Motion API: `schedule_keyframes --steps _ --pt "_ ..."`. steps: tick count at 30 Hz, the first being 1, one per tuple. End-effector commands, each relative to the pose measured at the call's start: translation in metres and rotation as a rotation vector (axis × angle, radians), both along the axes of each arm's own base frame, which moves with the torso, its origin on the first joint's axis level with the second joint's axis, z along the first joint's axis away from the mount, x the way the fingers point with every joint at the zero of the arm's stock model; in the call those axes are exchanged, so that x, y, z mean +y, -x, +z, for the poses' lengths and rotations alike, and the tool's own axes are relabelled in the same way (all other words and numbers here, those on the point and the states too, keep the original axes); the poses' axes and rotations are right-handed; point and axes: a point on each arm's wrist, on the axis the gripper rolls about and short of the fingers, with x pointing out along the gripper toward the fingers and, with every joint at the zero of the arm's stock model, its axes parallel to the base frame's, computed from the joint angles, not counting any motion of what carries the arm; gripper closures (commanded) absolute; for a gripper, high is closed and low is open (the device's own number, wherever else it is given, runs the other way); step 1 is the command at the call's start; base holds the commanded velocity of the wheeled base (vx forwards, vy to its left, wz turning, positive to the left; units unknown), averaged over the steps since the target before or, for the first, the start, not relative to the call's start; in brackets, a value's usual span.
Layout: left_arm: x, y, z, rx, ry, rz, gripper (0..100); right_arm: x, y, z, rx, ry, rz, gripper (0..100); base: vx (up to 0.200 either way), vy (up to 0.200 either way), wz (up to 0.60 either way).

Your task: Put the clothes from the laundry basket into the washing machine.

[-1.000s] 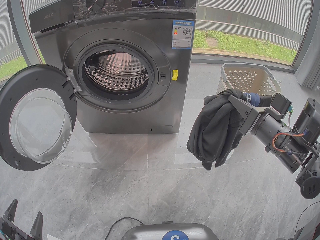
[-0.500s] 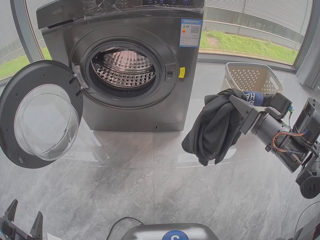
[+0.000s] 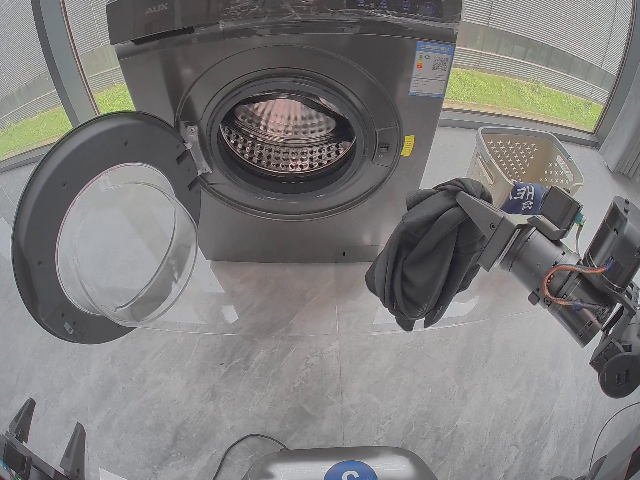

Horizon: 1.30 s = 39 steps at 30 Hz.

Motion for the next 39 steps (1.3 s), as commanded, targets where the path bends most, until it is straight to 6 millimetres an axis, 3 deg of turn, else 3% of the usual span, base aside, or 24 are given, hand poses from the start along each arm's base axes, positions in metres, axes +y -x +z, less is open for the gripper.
schedule_keyframes --steps 1,7,13,22,28,39 --pt "0.0 0.0 -0.0044 0.001 0.0 0.0 0 0.0003 -0.0005 -0.0009 0.004 0.001 0.0 100 0.0 0.0 0.0" --pt "0.0 0.0 -0.0044 0.001 0.0 0.001 0 0.0001 -0.0002 -0.0005 0.002 0.0 0.0 100 0.0 0.0 0.0" --pt "0.0 0.0 -0.0044 0.001 0.002 0.0 0 -0.0002 0.0002 -0.002 0.007 0.005 -0.001 100 0.2 0.0 0.0" --pt "0.0 0.0 -0.0044 0.001 0.0 0.0 0 0.0 0.0 -0.0024 0.008 0.006 0.001 100 0.0 0.0 0.0" --pt "0.0 0.0 -0.0044 0.001 0.0 0.0 0 -0.0001 0.0001 -0.0028 0.009 0.007 0.001 100 0.0 0.2 0.0" --pt "0.0 0.0 -0.0044 0.001 0.002 0.0 0 0.0027 -0.0019 -0.0086 0.029 0.015 0.005 100 0.0 0.0 0.0"
